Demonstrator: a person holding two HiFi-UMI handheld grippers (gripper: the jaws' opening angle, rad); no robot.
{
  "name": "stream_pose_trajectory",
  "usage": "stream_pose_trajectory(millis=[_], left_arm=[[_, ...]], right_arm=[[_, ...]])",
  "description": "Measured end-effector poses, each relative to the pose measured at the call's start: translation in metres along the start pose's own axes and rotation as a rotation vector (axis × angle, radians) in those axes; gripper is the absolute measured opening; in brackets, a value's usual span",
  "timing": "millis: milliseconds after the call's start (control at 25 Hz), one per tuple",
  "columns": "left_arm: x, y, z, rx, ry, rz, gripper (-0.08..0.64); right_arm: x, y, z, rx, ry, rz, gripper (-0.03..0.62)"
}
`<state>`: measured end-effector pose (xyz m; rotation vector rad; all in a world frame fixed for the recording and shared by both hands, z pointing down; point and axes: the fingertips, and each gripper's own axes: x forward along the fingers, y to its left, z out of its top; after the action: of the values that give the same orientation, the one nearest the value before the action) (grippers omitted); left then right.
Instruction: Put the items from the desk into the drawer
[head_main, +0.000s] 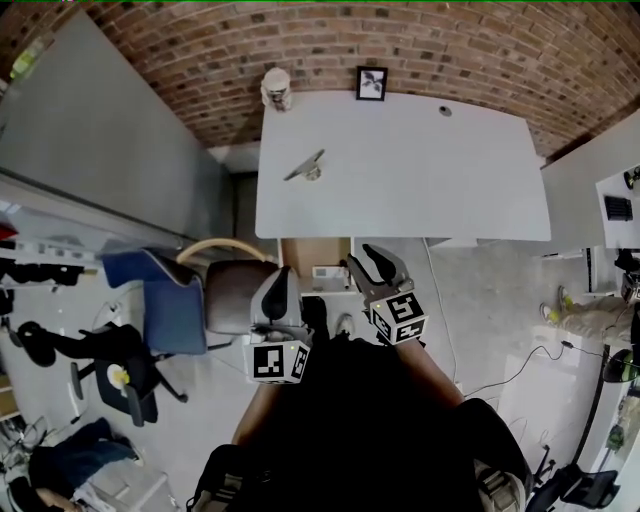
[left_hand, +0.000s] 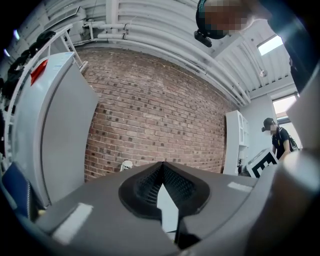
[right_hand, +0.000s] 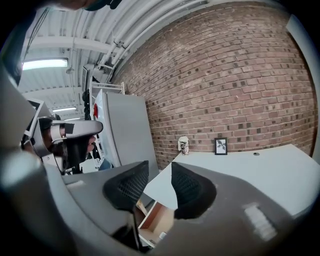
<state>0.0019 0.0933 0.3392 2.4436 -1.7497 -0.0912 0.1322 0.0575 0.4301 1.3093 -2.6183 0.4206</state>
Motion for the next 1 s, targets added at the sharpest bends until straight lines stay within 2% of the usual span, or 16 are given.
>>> stream_pose_trajectory(millis=[680, 1000], left_arm=[[0.085, 0.081, -0.004, -0.069, 0.059, 0.002, 0.02], [0.119, 0.113, -0.013, -0.113, 0.095, 0.012, 0.02]], right_arm=[[0.14, -0.043, 0.002, 0.004, 0.099, -0.011, 0.148], [0.207, -0.073, -0.024, 0.024, 0.199, -0.019, 0.149]])
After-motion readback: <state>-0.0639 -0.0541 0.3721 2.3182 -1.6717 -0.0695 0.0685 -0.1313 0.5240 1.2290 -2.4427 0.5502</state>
